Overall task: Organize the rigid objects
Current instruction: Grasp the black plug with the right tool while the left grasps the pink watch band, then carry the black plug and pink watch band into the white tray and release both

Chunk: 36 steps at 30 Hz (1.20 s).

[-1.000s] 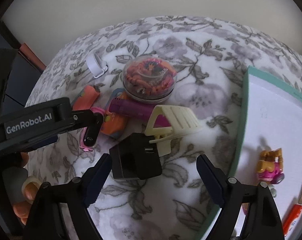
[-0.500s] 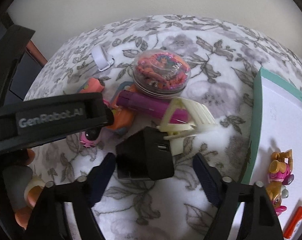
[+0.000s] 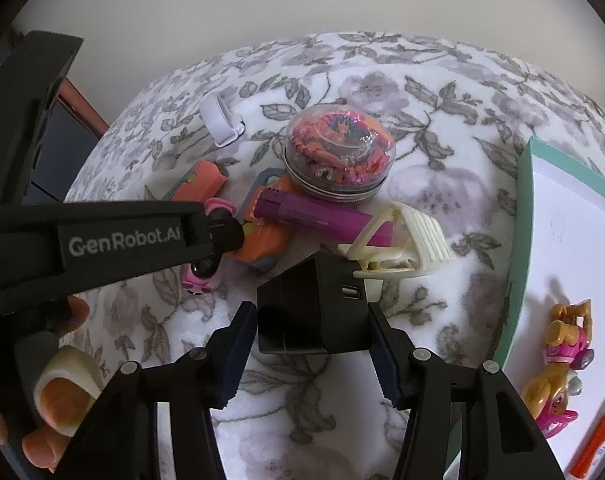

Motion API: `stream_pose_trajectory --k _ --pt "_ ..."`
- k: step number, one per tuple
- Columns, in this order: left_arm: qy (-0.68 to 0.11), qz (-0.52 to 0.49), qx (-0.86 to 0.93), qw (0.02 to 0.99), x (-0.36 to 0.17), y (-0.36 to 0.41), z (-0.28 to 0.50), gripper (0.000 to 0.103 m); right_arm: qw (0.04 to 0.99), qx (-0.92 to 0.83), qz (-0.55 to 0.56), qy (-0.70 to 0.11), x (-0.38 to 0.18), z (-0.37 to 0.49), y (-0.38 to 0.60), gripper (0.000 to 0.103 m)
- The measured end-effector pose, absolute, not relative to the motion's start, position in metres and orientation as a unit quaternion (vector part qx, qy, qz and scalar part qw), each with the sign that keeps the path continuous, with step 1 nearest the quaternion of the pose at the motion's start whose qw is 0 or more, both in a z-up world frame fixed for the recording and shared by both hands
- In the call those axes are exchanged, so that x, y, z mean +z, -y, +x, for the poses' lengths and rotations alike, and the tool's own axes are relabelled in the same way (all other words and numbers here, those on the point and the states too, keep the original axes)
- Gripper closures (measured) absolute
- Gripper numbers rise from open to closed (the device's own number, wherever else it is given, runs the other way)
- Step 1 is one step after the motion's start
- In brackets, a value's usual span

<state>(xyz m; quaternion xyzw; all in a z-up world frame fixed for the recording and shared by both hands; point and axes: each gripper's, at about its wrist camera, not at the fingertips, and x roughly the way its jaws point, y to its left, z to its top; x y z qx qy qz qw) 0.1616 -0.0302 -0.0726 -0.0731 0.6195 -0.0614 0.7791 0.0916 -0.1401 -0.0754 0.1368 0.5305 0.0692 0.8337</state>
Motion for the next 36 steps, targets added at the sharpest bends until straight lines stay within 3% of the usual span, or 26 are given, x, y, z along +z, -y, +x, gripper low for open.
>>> stream_pose_trajectory --k 8,22,36 --pt "-0.616 -0.068 -0.059 0.783 -0.069 0.027 0.16 0.088 0.833 0.067 0.146 -0.529 -0.073 0.091 0.145 0.046" --pt "-0.583 -0.091 -0.05 0.806 -0.026 0.004 0.156 0.089 0.834 0.071 0.183 -0.515 -0.047 0.089 0.164 0.046" --pt "-0.515 -0.104 -0.081 0.847 0.044 0.014 0.144 0.089 0.863 0.008 0.228 -0.452 0.027 0.068 0.232 0.046"
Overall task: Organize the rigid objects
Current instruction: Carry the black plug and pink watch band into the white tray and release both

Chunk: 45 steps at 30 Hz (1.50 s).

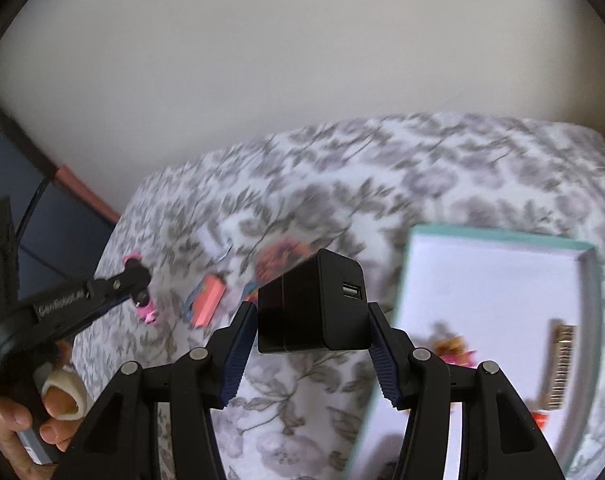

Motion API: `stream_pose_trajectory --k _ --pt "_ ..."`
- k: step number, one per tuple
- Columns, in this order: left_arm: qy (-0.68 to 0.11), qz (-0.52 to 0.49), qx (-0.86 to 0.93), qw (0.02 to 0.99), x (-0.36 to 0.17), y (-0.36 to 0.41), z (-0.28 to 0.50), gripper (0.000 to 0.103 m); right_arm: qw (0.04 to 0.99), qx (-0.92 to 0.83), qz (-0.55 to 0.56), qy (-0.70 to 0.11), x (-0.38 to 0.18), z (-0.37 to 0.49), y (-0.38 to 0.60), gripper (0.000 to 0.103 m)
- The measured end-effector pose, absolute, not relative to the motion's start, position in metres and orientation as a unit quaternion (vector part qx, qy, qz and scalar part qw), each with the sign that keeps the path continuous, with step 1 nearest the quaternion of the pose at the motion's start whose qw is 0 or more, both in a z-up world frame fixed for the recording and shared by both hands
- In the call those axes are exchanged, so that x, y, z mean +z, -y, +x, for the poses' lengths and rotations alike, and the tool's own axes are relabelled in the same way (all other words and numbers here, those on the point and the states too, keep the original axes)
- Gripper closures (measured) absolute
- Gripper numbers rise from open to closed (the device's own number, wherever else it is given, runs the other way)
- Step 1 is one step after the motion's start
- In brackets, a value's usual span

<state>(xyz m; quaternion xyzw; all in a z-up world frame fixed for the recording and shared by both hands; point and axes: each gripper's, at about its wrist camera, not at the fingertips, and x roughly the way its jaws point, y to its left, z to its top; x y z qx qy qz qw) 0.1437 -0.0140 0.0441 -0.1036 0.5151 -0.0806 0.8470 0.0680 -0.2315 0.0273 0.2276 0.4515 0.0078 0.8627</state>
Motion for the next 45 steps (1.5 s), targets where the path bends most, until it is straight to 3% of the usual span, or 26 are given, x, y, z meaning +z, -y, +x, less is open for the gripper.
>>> stream_pose_trajectory --k 23,35,45 --pt "-0.534 -0.012 -0.194 0.823 0.039 0.152 0.107 0.089 0.833 -0.189 0.31 -0.417 0.039 -0.012 0.411 0.046" --pt "-0.536 0.091 -0.232 0.807 0.003 0.249 0.086 0.089 0.813 -0.181 0.319 -0.453 0.002 -0.008 0.419 0.046" --pt "-0.548 0.122 -0.237 0.793 -0.036 0.283 0.088 0.088 0.781 -0.158 0.328 -0.508 -0.048 0.01 0.406 0.045"
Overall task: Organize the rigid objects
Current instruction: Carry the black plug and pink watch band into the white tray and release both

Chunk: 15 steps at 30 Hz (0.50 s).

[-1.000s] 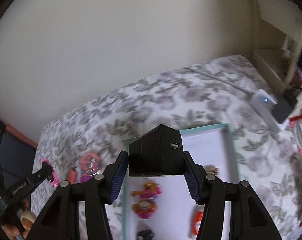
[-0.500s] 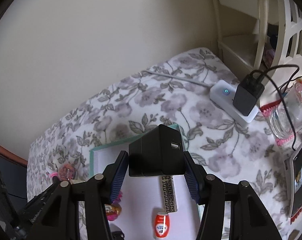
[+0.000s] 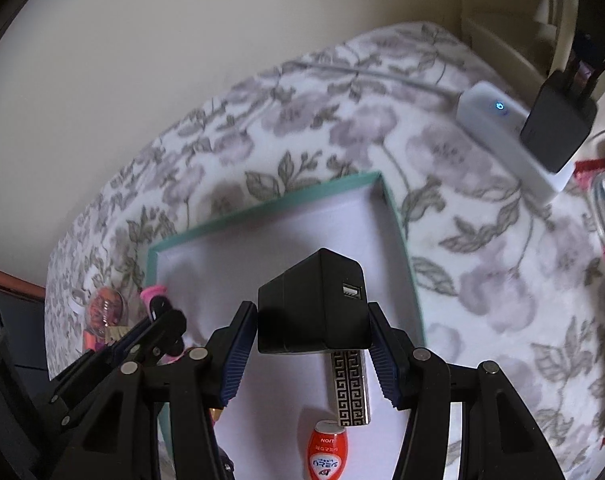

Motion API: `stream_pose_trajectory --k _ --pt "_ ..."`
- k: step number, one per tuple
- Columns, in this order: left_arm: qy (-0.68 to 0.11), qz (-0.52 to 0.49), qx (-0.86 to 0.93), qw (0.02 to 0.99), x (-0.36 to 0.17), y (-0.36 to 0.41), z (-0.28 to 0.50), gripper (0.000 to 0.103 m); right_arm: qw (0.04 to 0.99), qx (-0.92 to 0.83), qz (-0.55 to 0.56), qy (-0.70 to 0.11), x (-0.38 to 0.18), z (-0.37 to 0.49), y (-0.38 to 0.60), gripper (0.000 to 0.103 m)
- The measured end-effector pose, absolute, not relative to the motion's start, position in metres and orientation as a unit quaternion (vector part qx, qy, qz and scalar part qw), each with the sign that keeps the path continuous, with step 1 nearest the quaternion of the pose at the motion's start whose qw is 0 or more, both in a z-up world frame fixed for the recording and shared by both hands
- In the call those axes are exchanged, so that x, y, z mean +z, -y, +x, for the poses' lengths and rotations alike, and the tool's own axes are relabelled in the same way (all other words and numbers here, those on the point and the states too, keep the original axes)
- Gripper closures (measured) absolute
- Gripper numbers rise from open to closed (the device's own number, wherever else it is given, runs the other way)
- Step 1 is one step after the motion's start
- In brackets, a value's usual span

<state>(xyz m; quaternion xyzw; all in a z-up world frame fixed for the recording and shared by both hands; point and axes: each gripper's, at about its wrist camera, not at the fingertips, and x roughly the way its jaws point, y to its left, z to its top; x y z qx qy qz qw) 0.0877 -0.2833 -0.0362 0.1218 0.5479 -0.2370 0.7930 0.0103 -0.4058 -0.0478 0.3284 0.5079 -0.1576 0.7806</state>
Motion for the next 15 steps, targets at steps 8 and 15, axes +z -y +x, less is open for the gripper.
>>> stream_pose_trajectory --k 8,15 --pt "-0.545 0.119 -0.231 0.797 -0.042 0.282 0.093 0.088 0.767 -0.165 0.324 -0.529 -0.065 0.011 0.406 0.045" --pt "-0.545 0.119 -0.222 0.8 -0.04 0.28 0.092 0.086 0.774 -0.165 0.32 -0.522 -0.058 0.01 0.406 0.045"
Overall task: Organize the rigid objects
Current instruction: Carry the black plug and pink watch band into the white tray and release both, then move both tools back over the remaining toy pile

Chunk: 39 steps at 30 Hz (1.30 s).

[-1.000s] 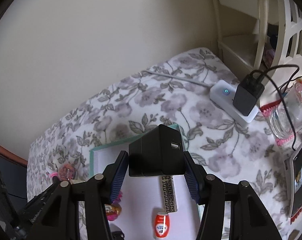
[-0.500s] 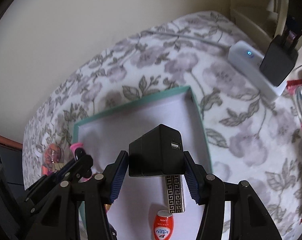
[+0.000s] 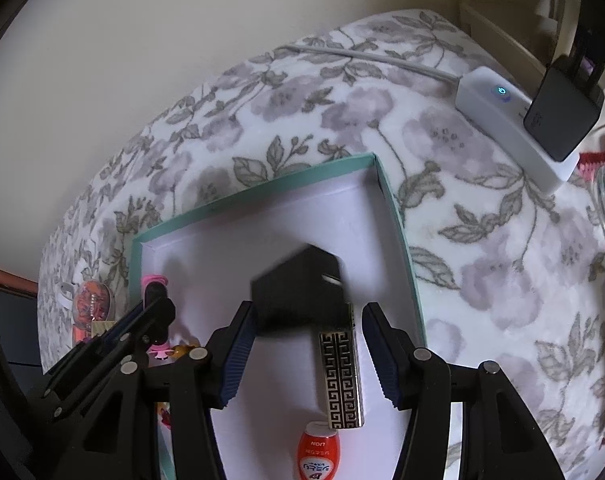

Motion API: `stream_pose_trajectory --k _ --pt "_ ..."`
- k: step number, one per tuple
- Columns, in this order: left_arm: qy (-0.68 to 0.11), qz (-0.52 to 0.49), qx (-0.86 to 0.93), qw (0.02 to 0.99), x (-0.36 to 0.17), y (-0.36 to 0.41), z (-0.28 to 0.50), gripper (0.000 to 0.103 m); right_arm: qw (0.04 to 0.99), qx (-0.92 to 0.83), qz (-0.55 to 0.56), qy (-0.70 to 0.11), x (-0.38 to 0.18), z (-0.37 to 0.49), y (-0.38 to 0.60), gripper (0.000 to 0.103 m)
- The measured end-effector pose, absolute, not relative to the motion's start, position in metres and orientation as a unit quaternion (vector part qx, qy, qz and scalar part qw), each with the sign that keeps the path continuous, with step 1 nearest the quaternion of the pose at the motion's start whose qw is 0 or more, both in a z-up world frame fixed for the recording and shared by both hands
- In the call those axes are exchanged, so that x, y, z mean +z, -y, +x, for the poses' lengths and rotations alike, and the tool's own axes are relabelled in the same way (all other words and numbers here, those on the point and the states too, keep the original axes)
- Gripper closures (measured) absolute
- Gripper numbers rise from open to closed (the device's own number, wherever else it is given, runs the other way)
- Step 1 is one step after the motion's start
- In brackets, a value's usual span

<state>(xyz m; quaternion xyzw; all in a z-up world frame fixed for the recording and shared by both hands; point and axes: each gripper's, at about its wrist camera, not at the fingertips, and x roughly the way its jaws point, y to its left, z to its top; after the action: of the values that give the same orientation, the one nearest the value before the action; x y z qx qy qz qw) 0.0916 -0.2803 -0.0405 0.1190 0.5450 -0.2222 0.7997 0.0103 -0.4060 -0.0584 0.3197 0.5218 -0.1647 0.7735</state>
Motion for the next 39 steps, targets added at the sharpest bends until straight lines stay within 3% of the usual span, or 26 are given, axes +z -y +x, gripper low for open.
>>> stream_pose_trajectory --k 4,11,13,18,28,36,39 --pt "-0.54 0.117 -0.222 0.803 -0.031 0.278 0.089 0.076 0.774 -0.175 0.308 -0.525 -0.056 0.01 0.407 0.045" --pt "-0.528 0.109 -0.213 0.815 -0.011 0.266 0.086 0.07 0.783 -0.177 0.296 -0.518 -0.044 0.004 0.406 0.045" --pt "-0.523 0.103 -0.21 0.819 -0.004 0.26 0.084 0.053 0.785 -0.18 0.295 -0.515 -0.04 0.003 0.406 0.043" --pt "-0.517 0.083 -0.198 0.829 0.008 0.243 0.082 0.043 0.785 -0.187 0.29 -0.514 -0.038 0.001 0.404 0.036" --pt "-0.529 0.043 -0.166 0.831 0.009 0.206 0.091 0.041 0.794 -0.194 0.265 -0.512 -0.034 0.004 0.395 0.016" --pt "-0.547 0.043 -0.136 0.825 -0.004 0.189 0.1 0.04 0.798 -0.194 0.253 -0.511 -0.033 0.011 0.381 0.008" --pt "-0.556 0.038 -0.137 0.819 -0.01 0.185 0.102 0.021 0.8 -0.192 0.247 -0.512 -0.032 0.015 0.375 0.006"
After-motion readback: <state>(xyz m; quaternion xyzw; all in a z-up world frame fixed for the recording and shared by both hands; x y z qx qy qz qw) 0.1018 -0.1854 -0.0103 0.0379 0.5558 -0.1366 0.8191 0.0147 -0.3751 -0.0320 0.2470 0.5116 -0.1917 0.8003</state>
